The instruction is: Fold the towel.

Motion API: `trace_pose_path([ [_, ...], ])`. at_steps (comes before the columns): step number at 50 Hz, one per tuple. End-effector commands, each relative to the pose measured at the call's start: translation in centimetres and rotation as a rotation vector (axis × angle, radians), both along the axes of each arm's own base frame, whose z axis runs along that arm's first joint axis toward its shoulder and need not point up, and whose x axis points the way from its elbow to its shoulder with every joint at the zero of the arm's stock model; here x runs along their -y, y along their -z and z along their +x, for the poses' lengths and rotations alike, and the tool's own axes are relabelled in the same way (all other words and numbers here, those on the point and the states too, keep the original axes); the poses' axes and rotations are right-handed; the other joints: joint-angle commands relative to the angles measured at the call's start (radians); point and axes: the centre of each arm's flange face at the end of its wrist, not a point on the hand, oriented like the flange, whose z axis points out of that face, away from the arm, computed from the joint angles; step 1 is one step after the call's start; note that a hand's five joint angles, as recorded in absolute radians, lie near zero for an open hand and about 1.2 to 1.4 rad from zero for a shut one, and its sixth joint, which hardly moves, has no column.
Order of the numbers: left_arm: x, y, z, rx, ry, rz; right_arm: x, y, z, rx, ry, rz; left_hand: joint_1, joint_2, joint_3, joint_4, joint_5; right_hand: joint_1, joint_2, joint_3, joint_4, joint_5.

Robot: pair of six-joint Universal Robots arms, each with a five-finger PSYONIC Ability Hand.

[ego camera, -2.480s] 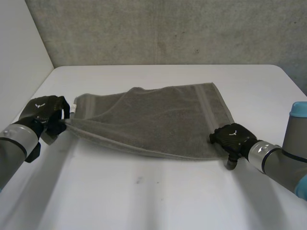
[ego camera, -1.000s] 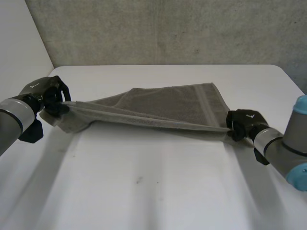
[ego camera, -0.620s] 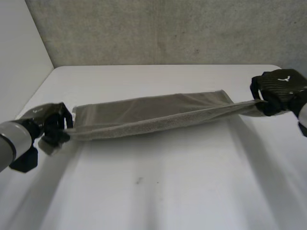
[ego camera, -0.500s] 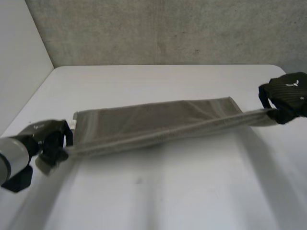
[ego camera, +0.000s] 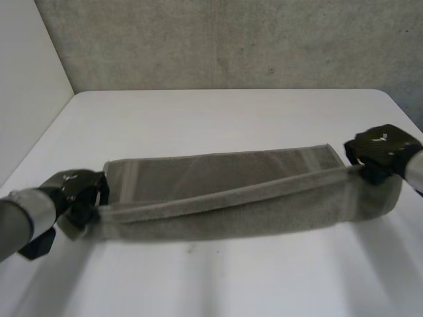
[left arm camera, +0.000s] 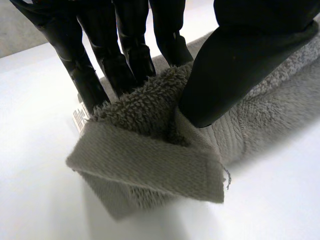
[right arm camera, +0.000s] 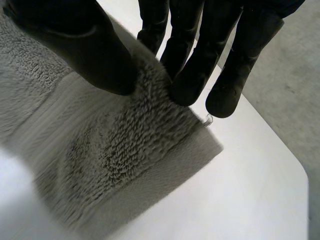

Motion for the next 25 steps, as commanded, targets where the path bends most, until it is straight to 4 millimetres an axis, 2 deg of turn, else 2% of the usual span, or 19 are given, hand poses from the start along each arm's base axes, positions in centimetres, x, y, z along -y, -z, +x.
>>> trace_pose_path([
  [1,4.4,0.9,-1.4,-0.041,-0.008,-0.008,3.5,2.6,2.7,0.002,-0.018,-0.043,0.210,0.178,0.180,0.177,0.197,0.056,0.068,0.065,0.058,0.053],
  [3,6.6,1.6,-1.8,-0.060,-0.019,-0.013,5.4,3.6,3.2,-0.001,-0.009,-0.085,0.210,0.178,0.180,0.177,0.197,0.056,0.068,0.065,0.058,0.053],
  [4,6.6,1.6,-1.8,-0.060,-0.019,-0.013,5.5,3.6,3.2,-0.001,-0.009,-0.085,0.210,0.178,0.180,0.177,0.197,0.056,0.068,0.065,0.058,0.053],
  [6,8.5,2.2,-2.1,-0.066,-0.027,-0.025,6.7,4.3,4.6,0.001,-0.033,-0.132,0.210,0.178,0.180,0.177,0.197,0.056,0.068,0.065,0.058,0.053],
  [7,8.5,2.2,-2.1,-0.066,-0.027,-0.025,6.7,4.3,4.6,0.001,-0.033,-0.132,0.210,0.178,0.180,0.177,0.197,0.056,0.068,0.065,0.058,0.053],
  [8,9.4,2.5,-2.3,-0.066,-0.027,-0.034,7.4,4.7,5.2,0.002,-0.041,-0.152,0.210,0.178,0.180,0.177,0.197,0.056,0.068,0.065,0.058,0.053],
  [9,10.2,2.9,-2.6,-0.067,-0.027,-0.041,7.4,4.7,5.2,0.002,-0.041,-0.153,0.210,0.178,0.180,0.177,0.197,0.056,0.068,0.065,0.058,0.053],
  [10,10.2,2.9,-2.6,-0.067,-0.027,-0.041,8.0,5.2,5.6,0.003,-0.043,-0.168,0.210,0.178,0.180,0.177,0.197,0.056,0.068,0.065,0.058,0.053],
  [11,11.1,3.2,-2.9,-0.068,-0.025,-0.052,8.7,5.6,5.7,-0.001,-0.035,-0.178,0.210,0.178,0.180,0.177,0.197,0.056,0.068,0.065,0.058,0.053],
  [12,11.1,3.2,-2.9,-0.068,-0.025,-0.052,8.7,5.6,5.7,-0.001,-0.035,-0.178,0.210,0.178,0.180,0.177,0.197,0.056,0.068,0.065,0.058,0.053],
  [14,12.6,3.7,-3.2,-0.063,-0.037,-0.078,9.9,6.2,5.9,-0.012,-0.005,-0.200,0.210,0.178,0.180,0.177,0.197,0.056,0.068,0.065,0.058,0.053],
  [15,12.6,3.7,-3.2,-0.063,-0.037,-0.078,9.9,6.2,5.9,-0.012,-0.005,-0.200,0.210,0.178,0.180,0.177,0.197,0.056,0.068,0.065,0.058,0.053],
  [17,13.9,4.1,-3.3,-0.053,-0.061,-0.104,10.9,6.7,5.9,-0.021,0.017,-0.216,0.210,0.178,0.180,0.177,0.197,0.056,0.068,0.065,0.058,0.053],
  [24,15.0,5.3,-3.9,-0.054,-0.060,-0.110,12.2,7.9,6.1,-0.026,0.024,-0.230,0.210,0.178,0.180,0.177,0.197,0.056,0.068,0.065,0.058,0.053],
  [25,15.1,5.5,-4.2,-0.061,-0.056,-0.117,12.3,8.1,6.3,-0.026,0.028,-0.230,0.053,0.022,0.023,0.020,0.040,-0.179,-0.166,-0.169,-0.177,-0.181],
])
